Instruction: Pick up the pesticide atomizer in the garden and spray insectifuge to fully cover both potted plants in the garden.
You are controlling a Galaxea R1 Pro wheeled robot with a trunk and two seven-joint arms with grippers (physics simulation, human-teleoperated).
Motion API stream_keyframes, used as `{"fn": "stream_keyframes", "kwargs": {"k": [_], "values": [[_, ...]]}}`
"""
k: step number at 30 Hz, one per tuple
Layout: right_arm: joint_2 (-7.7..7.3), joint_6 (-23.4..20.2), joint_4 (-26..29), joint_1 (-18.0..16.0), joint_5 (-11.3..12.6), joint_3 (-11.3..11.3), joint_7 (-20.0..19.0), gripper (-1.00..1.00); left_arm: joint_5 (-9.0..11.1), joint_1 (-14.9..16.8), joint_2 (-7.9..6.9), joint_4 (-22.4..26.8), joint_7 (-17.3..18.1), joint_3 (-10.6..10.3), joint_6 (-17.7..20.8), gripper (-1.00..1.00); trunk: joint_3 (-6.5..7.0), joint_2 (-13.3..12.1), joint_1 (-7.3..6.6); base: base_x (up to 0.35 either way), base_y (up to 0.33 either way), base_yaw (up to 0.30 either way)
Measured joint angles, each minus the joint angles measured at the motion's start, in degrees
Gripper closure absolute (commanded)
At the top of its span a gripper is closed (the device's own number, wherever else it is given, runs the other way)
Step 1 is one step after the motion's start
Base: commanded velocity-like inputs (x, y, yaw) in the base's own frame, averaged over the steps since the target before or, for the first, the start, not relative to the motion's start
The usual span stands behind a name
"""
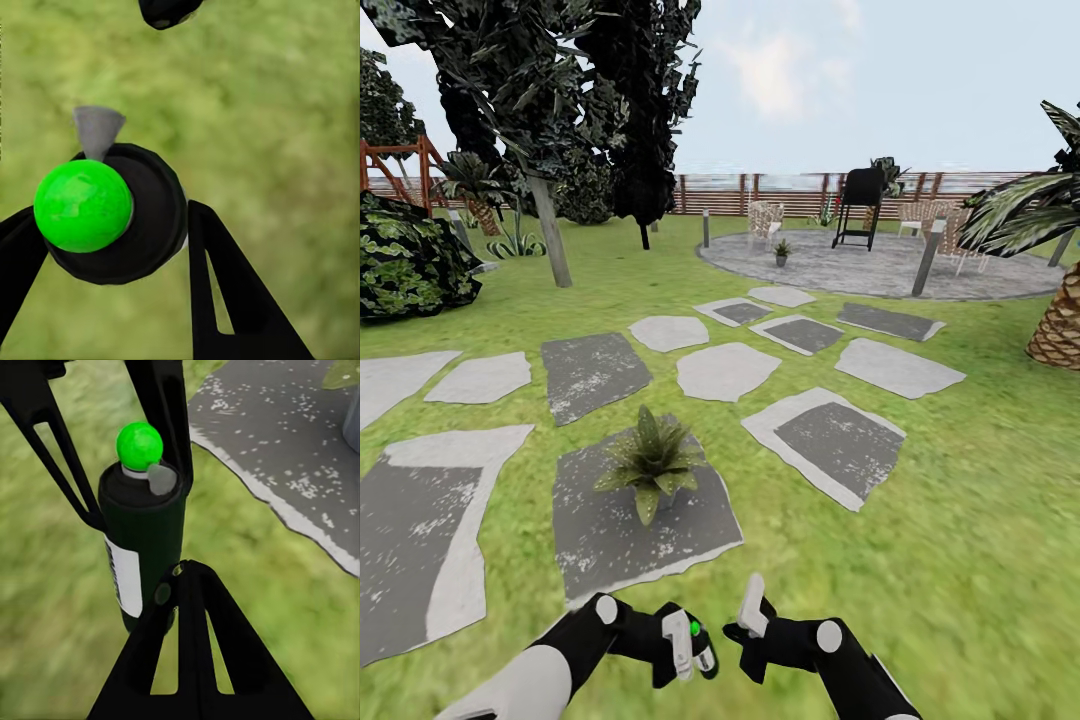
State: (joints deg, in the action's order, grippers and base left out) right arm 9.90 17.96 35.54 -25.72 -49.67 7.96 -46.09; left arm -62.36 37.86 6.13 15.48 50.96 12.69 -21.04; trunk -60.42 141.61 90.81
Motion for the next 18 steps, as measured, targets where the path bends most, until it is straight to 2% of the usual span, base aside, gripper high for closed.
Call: {"fn": "stream_keyframes", "kwargs": {"k": [8, 12, 18], "values": [[0.0, 0.02, 0.09, -0.02, 0.0, -0.08, -0.04, 1.0, -0.2, -0.08, 0.32, -0.07, -0.23, -0.26, 0.32, 1.0, 0.0, 0.0, 0.0, 0.0, 0.0, 0.0], [0.0, 0.0, 0.15, -0.08, 0.0, -1.71, 0.0, 1.0, -0.6, -0.13, 0.18, -0.09, -0.3, -0.52, 0.6, 1.0, 0.0, 0.0, 0.0, 0.0, 0.0, 0.0], [0.0, 0.0, 0.55, -0.09, 0.0, -2.09, -0.07, 1.0, -0.63, -0.17, 0.15, -0.09, -0.25, -0.62, 0.66, 1.0, 0.0, 0.0, 0.0, 0.0, 0.0, 0.0]]}}
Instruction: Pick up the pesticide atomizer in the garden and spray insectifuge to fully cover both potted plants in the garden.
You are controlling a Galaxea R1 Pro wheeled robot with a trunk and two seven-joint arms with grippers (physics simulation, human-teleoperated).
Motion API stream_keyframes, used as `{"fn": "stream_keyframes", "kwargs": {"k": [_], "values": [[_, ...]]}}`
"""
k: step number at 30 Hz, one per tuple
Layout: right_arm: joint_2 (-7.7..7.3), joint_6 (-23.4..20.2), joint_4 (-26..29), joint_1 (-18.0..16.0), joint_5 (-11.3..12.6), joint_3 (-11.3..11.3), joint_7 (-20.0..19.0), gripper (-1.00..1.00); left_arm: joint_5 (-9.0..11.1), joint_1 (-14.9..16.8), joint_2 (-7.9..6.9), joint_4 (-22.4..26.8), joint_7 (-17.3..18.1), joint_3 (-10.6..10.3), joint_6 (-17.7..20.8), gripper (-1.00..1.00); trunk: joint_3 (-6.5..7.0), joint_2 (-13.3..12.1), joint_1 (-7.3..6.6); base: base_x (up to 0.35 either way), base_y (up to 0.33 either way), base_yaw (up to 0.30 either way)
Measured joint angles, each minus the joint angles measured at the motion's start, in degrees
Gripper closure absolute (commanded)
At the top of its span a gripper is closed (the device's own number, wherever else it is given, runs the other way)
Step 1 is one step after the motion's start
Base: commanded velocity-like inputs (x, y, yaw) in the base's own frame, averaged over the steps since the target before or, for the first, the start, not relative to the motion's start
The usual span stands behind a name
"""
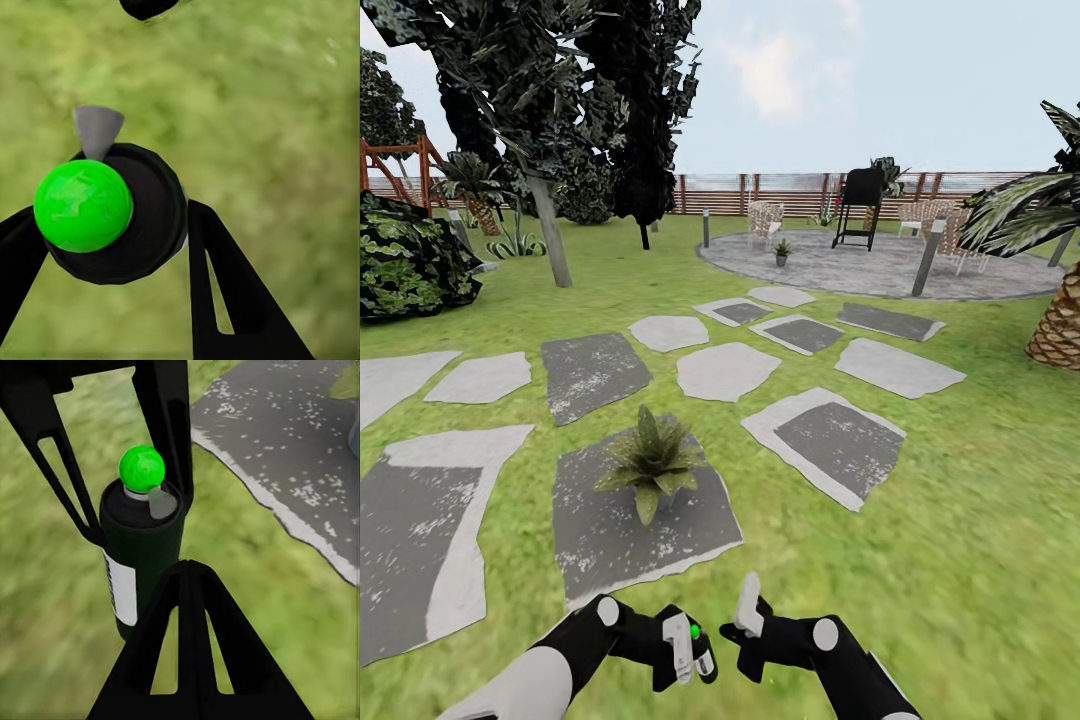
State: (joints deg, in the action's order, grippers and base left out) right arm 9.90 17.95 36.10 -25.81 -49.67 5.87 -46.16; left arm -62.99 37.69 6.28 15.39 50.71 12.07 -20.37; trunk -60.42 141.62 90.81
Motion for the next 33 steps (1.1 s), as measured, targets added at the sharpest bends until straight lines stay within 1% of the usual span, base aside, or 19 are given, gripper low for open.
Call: {"fn": "stream_keyframes", "kwargs": {"k": [7, 8, 10, 11, 13, 14, 16, 18, 23, 28, 33], "values": [[0.0, 0.03, 0.41, 0.0, 0.04, -0.19, -0.17, 1.0, -0.03, -0.16, 0.08, -0.55, -0.12, 0.15, 0.03, 1.0, 0.0, 0.0, 0.0, 0.0, 0.0, 0.0], [0.0, 0.05, 0.41, 0.0, 0.06, -0.94, -0.18, 1.0, -0.06, -0.17, 0.02, -0.52, -0.14, 0.15, 0.07, 1.0, 0.0, 0.0, 0.0, 0.0, 0.0, 0.0], [0.04, 0.1, 0.46, -0.01, 0.0, -3.36, -0.21, 1.0, -0.12, -0.17, -0.08, -0.28, -0.15, 0.08, 0.09, 1.0, 0.0, 0.0, 0.0, 0.0, 0.0, 0.0], [0.06, 0.09, 0.71, -0.01, 0.04, -4.07, -0.25, 1.0, -0.15, -0.17, -0.12, -0.19, -0.11, 0.02, 0.09, 1.0, 0.0, 0.0, 0.0, 0.0, 0.0, 0.0], [0.07, 0.09, 1.06, -0.02, 0.94, -4.67, -0.29, 1.0, -0.13, -0.2, -0.26, -0.12, -0.08, -0.07, 0.09, 1.0, 0.0, 0.0, 0.0, 0.0, 0.0, 0.0], [0.07, 0.09, 1.14, -0.02, 2.16, -4.83, -0.3, 1.0, -0.04, -0.2, -0.34, -0.1, -0.07, -0.15, 0.06, 1.0, 0.0, 0.0, 0.0, 0.0, 0.0, 0.0], [0.07, 0.09, 1.17, -0.02, 3.51, -4.95, -0.31, 1.0, 0.06, -0.18, -0.42, -0.09, -0.01, -0.23, -0.04, 1.0, 0.0, 0.0, 0.0, 0.0, 0.0, 0.0], [0.08, 0.09, 1.18, -0.02, 3.89, -4.99, -0.33, 1.0, 0.08, -0.21, -0.43, -0.09, 0.19, -0.2, -0.2, 1.0, 0.0, 0.0, 0.0, 0.0, 0.0, 0.0], [0.08, 0.09, 1.26, -0.02, 4.03, -5.0, -0.36, 1.0, 0.31, -0.22, 0.01, -0.09, 0.29, 0.15, -0.27, 1.0, 0.0, 0.0, 0.0, 0.0, 0.0, 0.0], [0.08, 0.09, 1.27, -0.02, 4.03, -5.0, -0.38, 1.0, 0.51, -0.18, 0.05, -0.01, 0.36, 0.26, -0.57, 1.0, 0.0, 0.0, 0.0, 0.0, 0.0, 0.0], [0.08, 0.09, 1.28, -0.02, 4.03, -5.0, -0.36, 1.0, 0.62, -0.1, 0.68, 0.04, 0.46, 0.27, -0.78, 1.0, 0.0, 0.0, 0.0, 0.0, 0.0, 0.0]]}}
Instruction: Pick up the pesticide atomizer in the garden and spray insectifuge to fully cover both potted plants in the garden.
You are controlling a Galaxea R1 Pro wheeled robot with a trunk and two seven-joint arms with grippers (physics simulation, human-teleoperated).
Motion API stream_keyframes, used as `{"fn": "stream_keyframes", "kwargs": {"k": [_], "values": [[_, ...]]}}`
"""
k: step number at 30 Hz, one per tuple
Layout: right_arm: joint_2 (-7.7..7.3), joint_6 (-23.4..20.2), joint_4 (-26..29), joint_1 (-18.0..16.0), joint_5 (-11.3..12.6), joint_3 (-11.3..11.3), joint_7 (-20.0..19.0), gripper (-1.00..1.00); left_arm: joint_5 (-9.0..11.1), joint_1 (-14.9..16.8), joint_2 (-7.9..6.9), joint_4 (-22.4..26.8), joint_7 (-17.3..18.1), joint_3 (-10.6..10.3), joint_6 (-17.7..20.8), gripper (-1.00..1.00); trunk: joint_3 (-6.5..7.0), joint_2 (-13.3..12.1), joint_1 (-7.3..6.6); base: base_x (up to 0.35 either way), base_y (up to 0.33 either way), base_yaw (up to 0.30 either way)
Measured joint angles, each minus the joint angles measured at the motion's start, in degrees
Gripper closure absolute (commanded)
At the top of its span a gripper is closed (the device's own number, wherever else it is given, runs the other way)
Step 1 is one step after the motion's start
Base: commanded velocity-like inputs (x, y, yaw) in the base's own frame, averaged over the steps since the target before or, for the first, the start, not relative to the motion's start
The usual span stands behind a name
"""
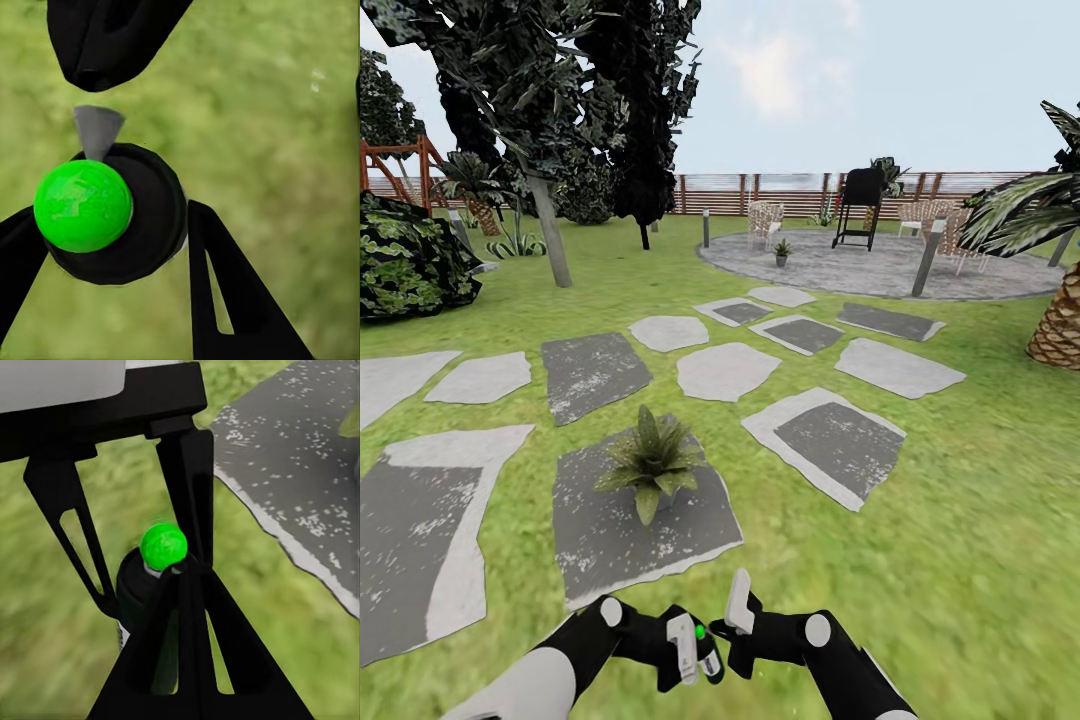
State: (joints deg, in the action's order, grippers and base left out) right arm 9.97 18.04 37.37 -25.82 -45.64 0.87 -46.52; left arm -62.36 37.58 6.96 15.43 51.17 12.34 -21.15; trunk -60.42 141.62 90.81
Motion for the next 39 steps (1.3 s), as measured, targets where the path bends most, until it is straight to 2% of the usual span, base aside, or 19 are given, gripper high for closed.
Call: {"fn": "stream_keyframes", "kwargs": {"k": [10, 22, 30, 35, 39], "values": [[0.0, 0.0, 0.0, 0.02, 0.0, 0.0, -0.01, 1.0, -0.01, 0.36, 1.21, 0.05, 0.1, -0.01, -0.12, 1.0, 0.0, 0.0, 0.0, 0.0, 0.0, 0.0], [0.0, 0.0, 0.0, 0.01, -0.07, 0.0, 0.02, 1.0, -0.02, 0.37, 0.57, 0.05, 0.09, 0.07, -0.14, 1.0, 0.0, 0.0, 0.0, 0.0, 0.0, 0.0], [0.0, 0.0, -0.01, 0.0, -0.09, 0.01, 0.01, 1.0, 0.0, 0.45, 1.03, 0.05, 0.18, 0.08, -0.2, 1.0, 0.0, 0.0, 0.0, 0.0, 0.0, 0.0], [0.0, 0.0, 0.0, 0.01, -0.09, 0.03, 0.04, 1.0, -0.35, 0.45, 0.27, 0.11, 0.1, -0.25, 0.34, 1.0, 0.0, 0.0, 0.0, 0.0, 0.0, 0.0], [0.0, 0.0, -0.01, 0.0, -0.09, 0.05, 0.02, 1.0, -0.24, 0.45, -1.26, 0.13, 0.1, -0.29, 0.42, 1.0, 0.0, 0.0, 0.0, 0.0, 0.0, 0.0]]}}
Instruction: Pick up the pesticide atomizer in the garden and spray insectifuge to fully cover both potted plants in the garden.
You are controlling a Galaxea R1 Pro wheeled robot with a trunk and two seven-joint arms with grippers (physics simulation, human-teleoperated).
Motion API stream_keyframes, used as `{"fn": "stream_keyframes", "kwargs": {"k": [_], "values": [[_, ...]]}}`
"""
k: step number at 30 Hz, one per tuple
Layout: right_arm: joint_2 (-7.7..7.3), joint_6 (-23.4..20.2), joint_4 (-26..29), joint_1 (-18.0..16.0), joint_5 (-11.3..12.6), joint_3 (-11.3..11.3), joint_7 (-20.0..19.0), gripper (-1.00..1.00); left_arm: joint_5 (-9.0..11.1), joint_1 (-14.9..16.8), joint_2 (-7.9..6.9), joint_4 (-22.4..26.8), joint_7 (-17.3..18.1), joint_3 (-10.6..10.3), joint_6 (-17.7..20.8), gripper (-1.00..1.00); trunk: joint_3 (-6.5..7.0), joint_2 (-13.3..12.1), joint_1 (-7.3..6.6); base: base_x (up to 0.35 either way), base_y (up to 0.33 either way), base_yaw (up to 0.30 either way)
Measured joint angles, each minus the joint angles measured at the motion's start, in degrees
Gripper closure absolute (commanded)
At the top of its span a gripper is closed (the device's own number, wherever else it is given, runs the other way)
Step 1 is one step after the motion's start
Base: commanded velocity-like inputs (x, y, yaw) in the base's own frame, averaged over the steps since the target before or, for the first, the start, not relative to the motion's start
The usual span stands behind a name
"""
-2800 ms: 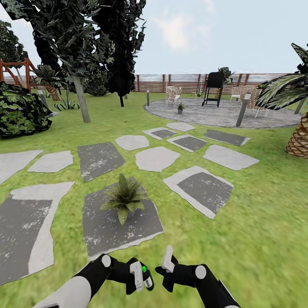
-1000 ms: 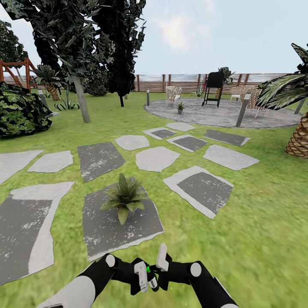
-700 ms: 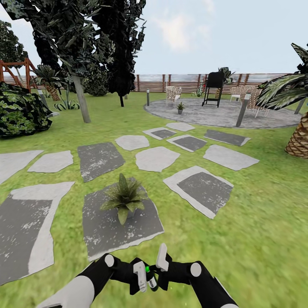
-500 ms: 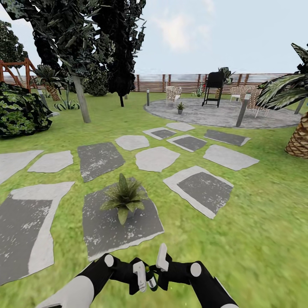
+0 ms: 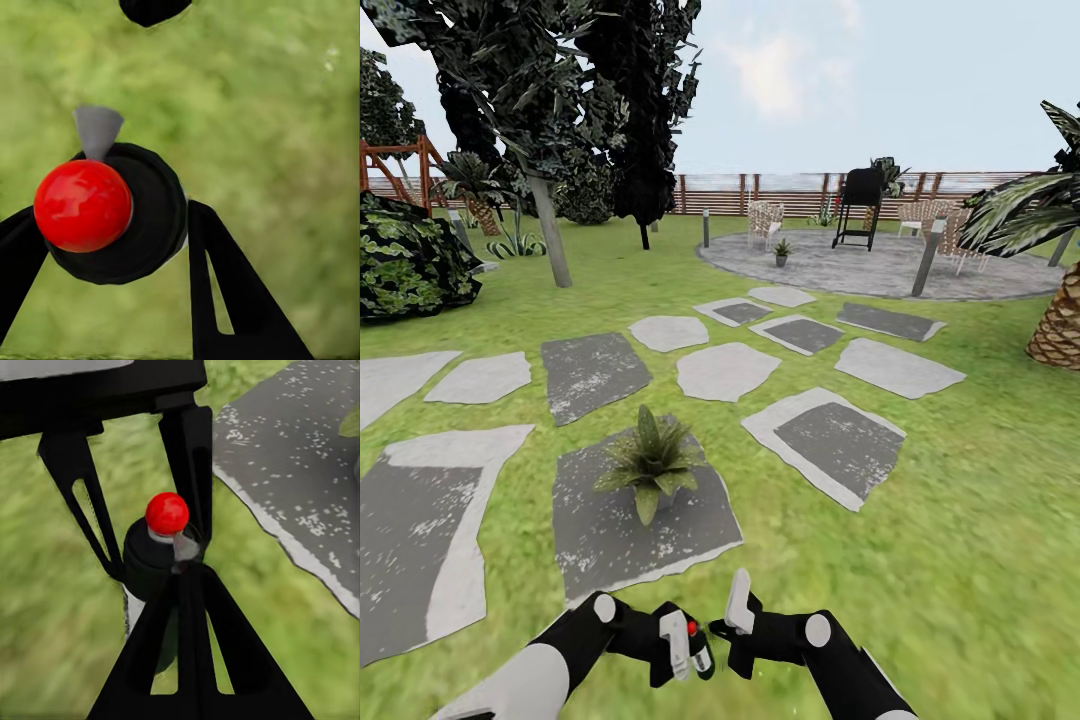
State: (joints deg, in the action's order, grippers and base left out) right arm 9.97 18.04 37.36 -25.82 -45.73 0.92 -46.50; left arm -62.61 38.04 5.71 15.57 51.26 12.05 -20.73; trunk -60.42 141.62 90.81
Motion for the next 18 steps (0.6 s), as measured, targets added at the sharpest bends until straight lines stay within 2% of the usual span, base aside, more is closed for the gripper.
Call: {"fn": "stream_keyframes", "kwargs": {"k": [3, 5, 8, 9, 16, 18], "values": [[0.0, 0.0, 0.01, 0.0, 0.0, -0.01, 0.02, 1.0, -0.1, -0.02, -0.39, 0.0, 0.0, 0.0, 0.0, 1.0, 0.0, 0.0, 0.0, 0.0, 0.0, 0.0], [0.0, 0.0, 0.01, 0.0, 0.0, -0.01, 0.02, 1.0, -0.15, -0.06, -1.26, -0.02, 0.0, -0.06, 0.06, 1.0, 0.0, 0.0, 0.0, 0.0, 0.0, 0.0], [0.0, -0.03, 0.01, 0.0, -0.06, 0.05, 0.1, 1.0, -0.18, -0.39, -4.46, -0.08, 0.0, -0.17, 0.04, 1.0, 0.0, 0.0, 0.0, 0.0, 0.0, 0.0], [0.0, -0.05, 0.05, 0.0, -0.07, 0.12, 0.15, -1.0, -0.14, -0.47, -5.19, -0.1, 0.0, -0.15, 0.02, 1.0, 0.0, 0.0, 0.0, 0.0, 0.0, 0.0], [-0.01, -0.04, 0.15, 0.01, -0.3, 0.54, 0.65, -1.0, -0.08, -0.91, -12.85, -0.44, -0.4, 0.14, 0.53, 1.0, 0.0, 0.0, 0.0, 0.0, 0.0, 0.0], [-0.01, -0.04, 0.15, 0.02, -0.33, 0.54, 2.95, -1.0, 0.05, -1.0, -14.58, -0.57, -0.7, 0.37, 0.6, 1.0, 0.0, 0.0, 0.0, 0.0, 0.0, 0.0]]}}
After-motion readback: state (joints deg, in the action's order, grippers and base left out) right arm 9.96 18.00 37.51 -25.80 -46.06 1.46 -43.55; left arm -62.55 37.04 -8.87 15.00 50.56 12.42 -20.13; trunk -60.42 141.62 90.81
